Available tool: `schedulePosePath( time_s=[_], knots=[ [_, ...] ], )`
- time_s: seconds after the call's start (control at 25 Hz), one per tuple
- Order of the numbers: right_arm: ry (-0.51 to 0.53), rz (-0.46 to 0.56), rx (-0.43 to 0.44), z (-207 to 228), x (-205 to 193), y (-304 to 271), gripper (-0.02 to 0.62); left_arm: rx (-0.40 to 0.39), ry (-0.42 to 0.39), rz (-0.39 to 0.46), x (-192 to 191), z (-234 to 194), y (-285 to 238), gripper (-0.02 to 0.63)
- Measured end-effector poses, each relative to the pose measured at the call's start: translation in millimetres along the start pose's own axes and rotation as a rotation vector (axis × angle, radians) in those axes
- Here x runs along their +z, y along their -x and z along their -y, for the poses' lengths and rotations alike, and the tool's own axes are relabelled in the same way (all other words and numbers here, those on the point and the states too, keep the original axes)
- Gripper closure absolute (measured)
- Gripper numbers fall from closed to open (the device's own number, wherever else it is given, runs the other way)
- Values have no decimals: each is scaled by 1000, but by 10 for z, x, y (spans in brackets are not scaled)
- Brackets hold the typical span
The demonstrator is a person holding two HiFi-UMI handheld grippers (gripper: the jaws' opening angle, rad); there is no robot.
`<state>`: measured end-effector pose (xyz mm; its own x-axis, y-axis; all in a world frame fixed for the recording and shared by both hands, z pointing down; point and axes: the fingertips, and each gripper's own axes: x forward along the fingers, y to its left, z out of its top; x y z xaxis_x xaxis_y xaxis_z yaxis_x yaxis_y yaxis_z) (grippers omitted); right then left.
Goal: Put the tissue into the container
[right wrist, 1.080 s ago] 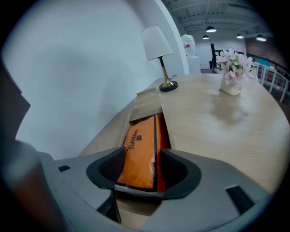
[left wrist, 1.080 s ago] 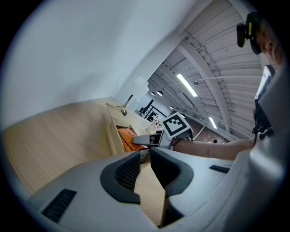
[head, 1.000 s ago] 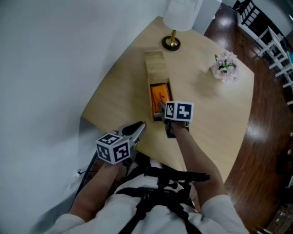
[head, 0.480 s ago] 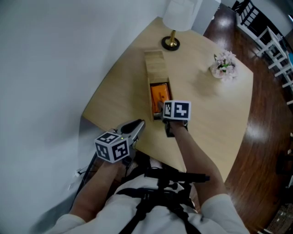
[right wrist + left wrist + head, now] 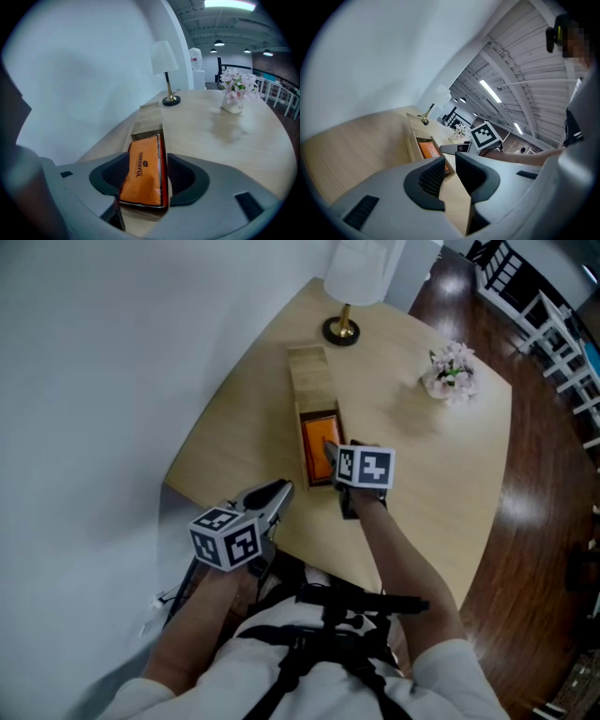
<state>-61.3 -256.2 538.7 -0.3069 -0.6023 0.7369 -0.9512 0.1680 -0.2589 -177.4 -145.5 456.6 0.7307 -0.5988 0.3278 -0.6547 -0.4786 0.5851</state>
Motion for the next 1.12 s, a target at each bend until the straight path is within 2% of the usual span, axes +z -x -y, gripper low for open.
schedulePosePath(
  time_s=[0.28, 0.48, 0.84, 1.12],
  knots=[
    [21, 135, -28, 167, 293, 446, 341, -45, -37, 21, 185, 201, -145, 552],
    [25, 203, -45, 364, 408, 818, 341, -91, -73, 21, 269, 501, -308, 552],
    [8, 273, -54, 968, 277, 1453, 341, -160, -124, -16, 49, 1194, -627, 552],
    [-35, 303, -72, 1563, 6, 1927, 342, -147, -131, -22, -178, 1571, -658, 552]
  ],
)
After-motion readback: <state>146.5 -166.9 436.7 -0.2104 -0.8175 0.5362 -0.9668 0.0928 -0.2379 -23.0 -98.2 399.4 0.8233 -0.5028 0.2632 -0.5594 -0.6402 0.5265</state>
